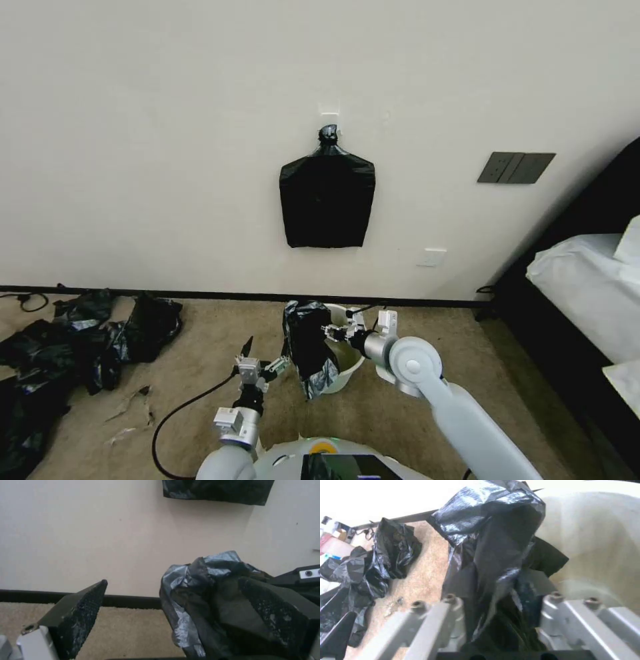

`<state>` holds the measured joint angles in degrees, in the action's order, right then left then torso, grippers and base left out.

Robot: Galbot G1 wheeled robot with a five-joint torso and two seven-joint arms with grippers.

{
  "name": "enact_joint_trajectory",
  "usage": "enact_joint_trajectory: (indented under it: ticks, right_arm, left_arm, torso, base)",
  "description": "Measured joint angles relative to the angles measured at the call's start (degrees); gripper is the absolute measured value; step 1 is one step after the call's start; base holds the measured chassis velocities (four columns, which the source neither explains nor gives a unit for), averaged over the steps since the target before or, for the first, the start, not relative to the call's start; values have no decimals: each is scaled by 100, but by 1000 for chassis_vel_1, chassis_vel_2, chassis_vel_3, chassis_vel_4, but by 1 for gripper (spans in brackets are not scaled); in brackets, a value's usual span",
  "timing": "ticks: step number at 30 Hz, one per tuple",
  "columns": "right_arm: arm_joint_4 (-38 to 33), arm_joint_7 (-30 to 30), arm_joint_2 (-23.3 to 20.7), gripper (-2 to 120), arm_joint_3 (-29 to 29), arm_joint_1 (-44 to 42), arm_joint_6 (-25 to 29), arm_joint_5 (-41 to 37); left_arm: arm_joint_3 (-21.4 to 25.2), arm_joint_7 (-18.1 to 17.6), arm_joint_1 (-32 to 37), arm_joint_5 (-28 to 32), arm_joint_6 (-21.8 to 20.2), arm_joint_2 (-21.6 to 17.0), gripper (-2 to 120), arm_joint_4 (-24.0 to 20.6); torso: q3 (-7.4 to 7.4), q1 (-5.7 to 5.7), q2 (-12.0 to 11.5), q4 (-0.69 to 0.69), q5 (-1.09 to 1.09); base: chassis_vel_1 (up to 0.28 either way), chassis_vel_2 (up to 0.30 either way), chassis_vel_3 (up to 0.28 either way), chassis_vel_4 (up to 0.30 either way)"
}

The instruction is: Place a trash bag onto the trash bin.

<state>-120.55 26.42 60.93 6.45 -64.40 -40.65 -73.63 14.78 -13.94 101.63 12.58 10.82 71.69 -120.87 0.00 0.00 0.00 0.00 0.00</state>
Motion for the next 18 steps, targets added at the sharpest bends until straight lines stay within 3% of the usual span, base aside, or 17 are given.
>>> enact_joint_trajectory:
  ticks: [8,18]
  right_arm:
    - [-45,-27,29,1,-5,-14,7,30]
    - [-190,-206,-58,0,48,-81,17,518]
  left_arm:
    - [-110,-49,-209,66,-196,-83,100,74]
    - [-368,-299,-536,505,-736,-199,100,145]
  torso:
    - [0,0,0,0,0]
    - [0,0,0,0,0]
  base:
    - [0,0,0,0]
    - [0,0,0,0]
